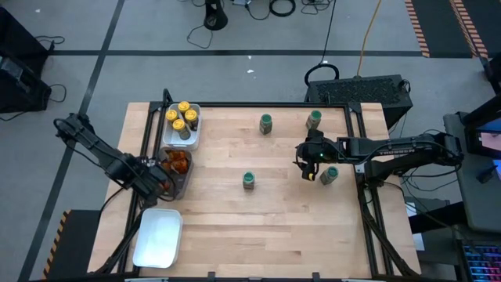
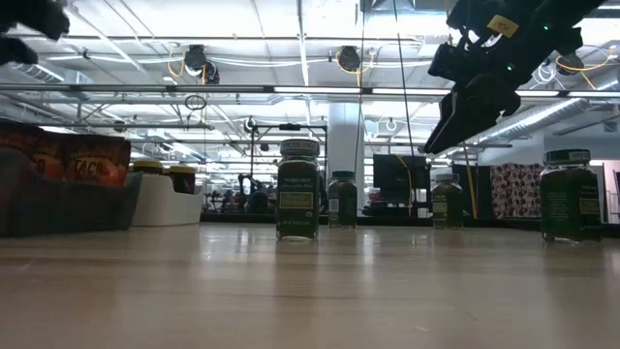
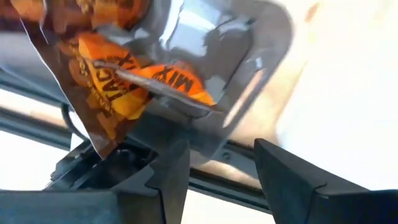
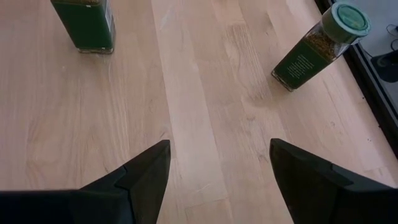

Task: Sort spices by type
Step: Put the orange seasoning pack into the black bin

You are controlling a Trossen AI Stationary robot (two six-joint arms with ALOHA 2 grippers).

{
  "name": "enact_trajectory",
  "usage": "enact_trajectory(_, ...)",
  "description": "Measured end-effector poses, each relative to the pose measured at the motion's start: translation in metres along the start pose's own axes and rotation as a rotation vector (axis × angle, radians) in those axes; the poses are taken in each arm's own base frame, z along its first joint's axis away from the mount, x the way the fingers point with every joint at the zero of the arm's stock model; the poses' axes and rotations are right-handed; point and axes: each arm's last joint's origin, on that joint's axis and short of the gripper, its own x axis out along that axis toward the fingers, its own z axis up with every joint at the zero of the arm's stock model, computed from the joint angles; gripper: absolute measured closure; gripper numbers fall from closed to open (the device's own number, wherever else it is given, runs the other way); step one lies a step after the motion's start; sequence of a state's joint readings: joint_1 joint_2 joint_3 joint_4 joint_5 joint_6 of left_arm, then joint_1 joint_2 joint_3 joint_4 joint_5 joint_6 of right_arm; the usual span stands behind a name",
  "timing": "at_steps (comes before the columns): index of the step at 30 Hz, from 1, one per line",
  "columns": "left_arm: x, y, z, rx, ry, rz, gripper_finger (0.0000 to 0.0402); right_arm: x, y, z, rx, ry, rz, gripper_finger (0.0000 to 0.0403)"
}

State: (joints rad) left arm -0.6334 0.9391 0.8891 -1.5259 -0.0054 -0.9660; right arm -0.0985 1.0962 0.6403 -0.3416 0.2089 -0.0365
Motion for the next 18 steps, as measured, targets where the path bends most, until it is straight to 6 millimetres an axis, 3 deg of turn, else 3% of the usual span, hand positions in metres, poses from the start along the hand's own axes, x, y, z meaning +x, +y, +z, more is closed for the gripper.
enact_trajectory(6, -0.025, 0.004, 0.001, -0.184, -0.106, -0.074, 0.0217, 0.0, 0.0, 0.0, -0.002, 0.0, 0.0, 0.0145)
enact_trajectory(10, -0.028, 0.01, 0.0, -0.37, -0.112, -0.104, 0.0217, 0.0, 0.0, 0.0, -0.002, 0.0, 0.0, 0.0145)
enact_trajectory(18, -0.029, 0.018, 0.004, -0.453, -0.123, -0.117, 0.0217, 0.0, 0.0, 0.0, 0.014, 0.003, 0.001, 0.0145)
